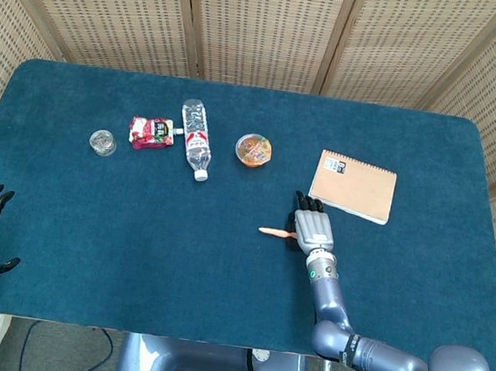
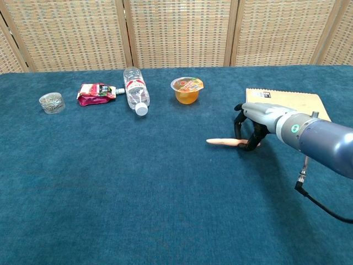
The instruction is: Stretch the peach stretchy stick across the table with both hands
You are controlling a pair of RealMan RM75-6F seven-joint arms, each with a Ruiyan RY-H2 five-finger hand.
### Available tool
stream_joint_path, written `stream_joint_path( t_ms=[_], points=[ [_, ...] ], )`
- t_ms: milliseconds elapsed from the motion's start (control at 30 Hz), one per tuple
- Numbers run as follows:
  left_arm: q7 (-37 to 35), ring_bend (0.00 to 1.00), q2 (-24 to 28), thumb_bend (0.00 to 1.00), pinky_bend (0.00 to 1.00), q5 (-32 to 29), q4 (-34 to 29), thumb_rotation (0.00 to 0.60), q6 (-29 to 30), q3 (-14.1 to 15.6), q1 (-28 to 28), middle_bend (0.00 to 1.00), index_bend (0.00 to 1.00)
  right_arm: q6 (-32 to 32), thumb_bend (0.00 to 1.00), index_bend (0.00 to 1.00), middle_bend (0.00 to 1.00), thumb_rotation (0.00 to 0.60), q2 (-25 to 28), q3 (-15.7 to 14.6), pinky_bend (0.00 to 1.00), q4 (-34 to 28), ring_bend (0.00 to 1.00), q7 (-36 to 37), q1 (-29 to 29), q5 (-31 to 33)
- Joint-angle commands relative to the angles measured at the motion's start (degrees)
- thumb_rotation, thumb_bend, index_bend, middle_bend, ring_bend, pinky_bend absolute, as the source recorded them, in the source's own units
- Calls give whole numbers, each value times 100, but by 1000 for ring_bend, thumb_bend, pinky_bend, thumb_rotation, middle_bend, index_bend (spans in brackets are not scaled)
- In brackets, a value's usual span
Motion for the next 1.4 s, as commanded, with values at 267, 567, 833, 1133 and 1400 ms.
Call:
stream_joint_path(
  t_ms=[267,567,833,1133,1400],
  points=[
    [-50,0,91,0,0,34,-51,600,-15,-42,-59,0,0,83,548,659,59,600,433,332,0,-972,0,311,-51,-48],
    [31,0,765,0,0,422,-499,600,-110,-267,-419,0,0,77,559,656,56,600,932,893,0,-2321,0,198,245,634],
    [458,0,1152,0,0,758,-661,600,-310,-779,-1091,0,96,4,576,652,62,600,1025,1356,0,-2741,0,183,784,1601],
    [481,0,432,4,0,1367,338,600,-905,-1023,-2139,0,260,48,583,652,62,600,834,1473,0,-2631,0,323,1248,2245],
    [385,0,-331,6,0,1993,1282,600,-1113,-975,-2900,0,325,85,588,654,62,600,795,1506,0,-2645,0,435,1494,2487]
  ],
)
